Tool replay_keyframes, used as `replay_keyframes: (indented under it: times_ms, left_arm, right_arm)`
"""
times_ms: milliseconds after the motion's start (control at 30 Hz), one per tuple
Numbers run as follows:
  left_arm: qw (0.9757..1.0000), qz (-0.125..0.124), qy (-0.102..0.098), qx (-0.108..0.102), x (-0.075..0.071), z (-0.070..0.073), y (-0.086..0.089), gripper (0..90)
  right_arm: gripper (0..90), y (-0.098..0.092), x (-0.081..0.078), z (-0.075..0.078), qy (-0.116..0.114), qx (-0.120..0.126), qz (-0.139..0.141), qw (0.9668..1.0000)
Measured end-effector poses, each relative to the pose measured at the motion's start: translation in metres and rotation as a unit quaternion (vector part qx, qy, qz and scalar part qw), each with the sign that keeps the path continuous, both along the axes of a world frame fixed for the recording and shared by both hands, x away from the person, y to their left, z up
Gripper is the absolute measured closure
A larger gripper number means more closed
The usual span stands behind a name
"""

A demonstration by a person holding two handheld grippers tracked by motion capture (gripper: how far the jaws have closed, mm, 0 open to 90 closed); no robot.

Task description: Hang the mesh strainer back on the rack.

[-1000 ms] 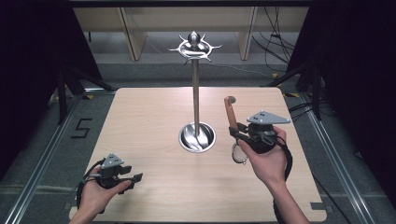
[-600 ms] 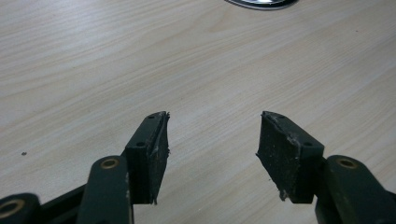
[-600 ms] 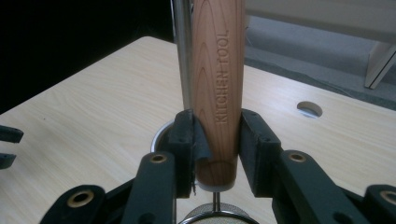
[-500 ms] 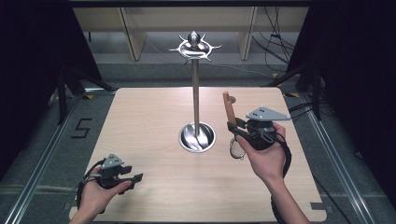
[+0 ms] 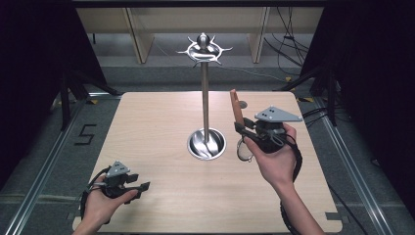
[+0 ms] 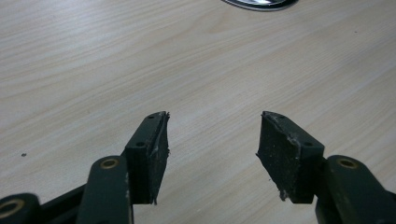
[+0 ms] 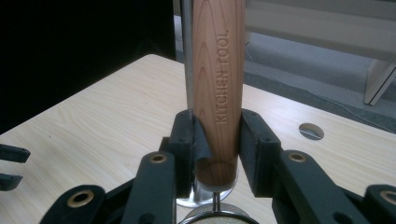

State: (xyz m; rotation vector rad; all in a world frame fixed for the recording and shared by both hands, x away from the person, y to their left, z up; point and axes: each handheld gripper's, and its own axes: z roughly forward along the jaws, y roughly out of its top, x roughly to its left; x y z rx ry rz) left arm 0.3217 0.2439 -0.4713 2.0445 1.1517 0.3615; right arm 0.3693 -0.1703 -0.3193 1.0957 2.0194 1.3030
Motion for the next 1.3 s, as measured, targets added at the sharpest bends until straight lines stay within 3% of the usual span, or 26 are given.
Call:
replay_keyframes:
  times_ms: [67, 100, 267, 333, 567, 667, 867, 933, 1000, 1300]
  left_arm:
    - [1.0000, -0.006, 0.005, 0.005, 0.000, 0.001, 0.001, 41.5]
    - [0.9997, -0.016, 0.008, 0.019, 0.000, 0.002, 0.003, 41.5]
    - [0.9997, -0.013, 0.009, 0.018, 0.000, 0.002, 0.003, 41.5]
    - [1.0000, -0.001, 0.004, 0.000, 0.000, 0.000, 0.000, 41.5]
    - [1.0000, 0.002, 0.000, 0.002, 0.000, 0.000, 0.000, 41.5]
    - [1.0000, 0.002, 0.000, 0.001, 0.000, 0.000, 0.000, 41.4]
    - [1.0000, -0.002, 0.000, 0.001, 0.000, 0.000, 0.000, 41.5]
    - [1.0000, -0.001, 0.002, 0.000, 0.000, 0.000, 0.000, 41.4]
    - [0.9998, -0.011, 0.003, 0.013, 0.001, 0.001, 0.002, 41.4]
    - [0.9998, -0.012, -0.003, 0.017, 0.001, 0.003, 0.002, 41.3]
  right_arm:
    - [69.1, 0.000, 0.000, 0.001, 0.004, 0.002, 0.002, 1.0000]
    - [69.1, 0.000, -0.001, 0.001, 0.008, 0.008, 0.000, 0.9999]
    - [69.1, 0.001, 0.000, 0.003, -0.004, 0.006, 0.000, 1.0000]
    - [69.1, 0.001, 0.000, 0.005, 0.000, 0.008, 0.002, 1.0000]
    - [69.1, 0.002, 0.003, 0.008, -0.012, 0.008, 0.009, 0.9999]
    - [69.1, 0.003, 0.001, 0.010, -0.003, 0.015, 0.000, 0.9999]
    - [69.1, 0.002, 0.004, 0.011, -0.017, 0.009, 0.006, 0.9998]
    - [69.1, 0.003, 0.003, 0.012, -0.009, 0.014, 0.001, 0.9999]
    - [69.1, 0.002, 0.003, 0.012, -0.009, 0.012, -0.001, 0.9999]
    - [69.1, 0.003, 0.006, 0.014, -0.022, 0.009, 0.008, 0.9997]
